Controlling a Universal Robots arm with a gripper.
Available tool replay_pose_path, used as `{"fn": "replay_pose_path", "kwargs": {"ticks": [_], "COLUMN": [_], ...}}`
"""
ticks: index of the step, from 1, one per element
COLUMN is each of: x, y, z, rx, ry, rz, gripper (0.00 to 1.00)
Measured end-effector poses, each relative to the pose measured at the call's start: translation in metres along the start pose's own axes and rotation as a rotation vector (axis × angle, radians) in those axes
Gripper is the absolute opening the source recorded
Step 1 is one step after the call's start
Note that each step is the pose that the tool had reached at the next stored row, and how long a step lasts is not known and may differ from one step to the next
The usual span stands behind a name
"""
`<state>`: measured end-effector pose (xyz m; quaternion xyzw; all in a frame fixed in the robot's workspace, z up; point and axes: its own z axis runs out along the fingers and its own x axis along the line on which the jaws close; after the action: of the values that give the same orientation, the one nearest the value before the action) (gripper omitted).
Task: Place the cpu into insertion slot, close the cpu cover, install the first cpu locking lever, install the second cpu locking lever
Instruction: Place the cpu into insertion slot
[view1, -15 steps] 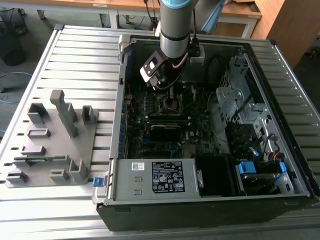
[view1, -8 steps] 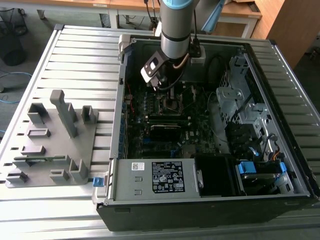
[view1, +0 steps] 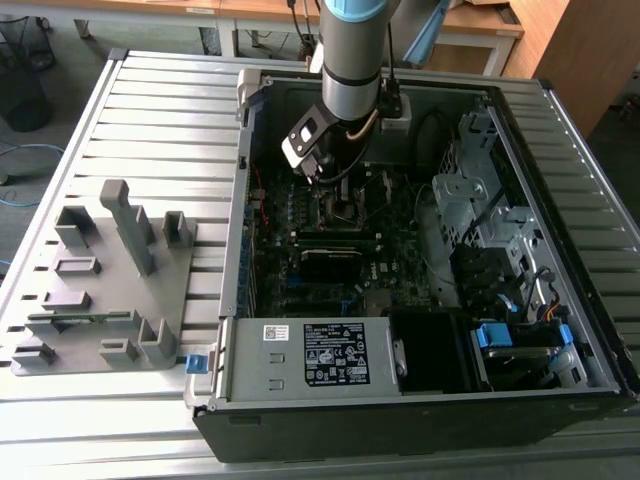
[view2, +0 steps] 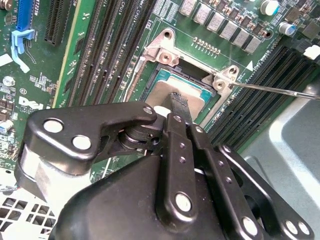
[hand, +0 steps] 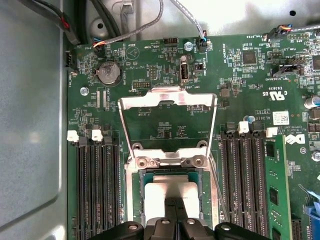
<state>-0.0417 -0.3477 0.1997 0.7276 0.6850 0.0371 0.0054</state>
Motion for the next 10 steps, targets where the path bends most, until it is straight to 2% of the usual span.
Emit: {"fn": "replay_pose_path", "kwargs": {"ticks": [10], "x": [0.0], "y": [0.0], "z": [0.0012], "rx": [-0.0002], "ry": [0.0005], "rz": [0.0], "gripper": [0.1]}}
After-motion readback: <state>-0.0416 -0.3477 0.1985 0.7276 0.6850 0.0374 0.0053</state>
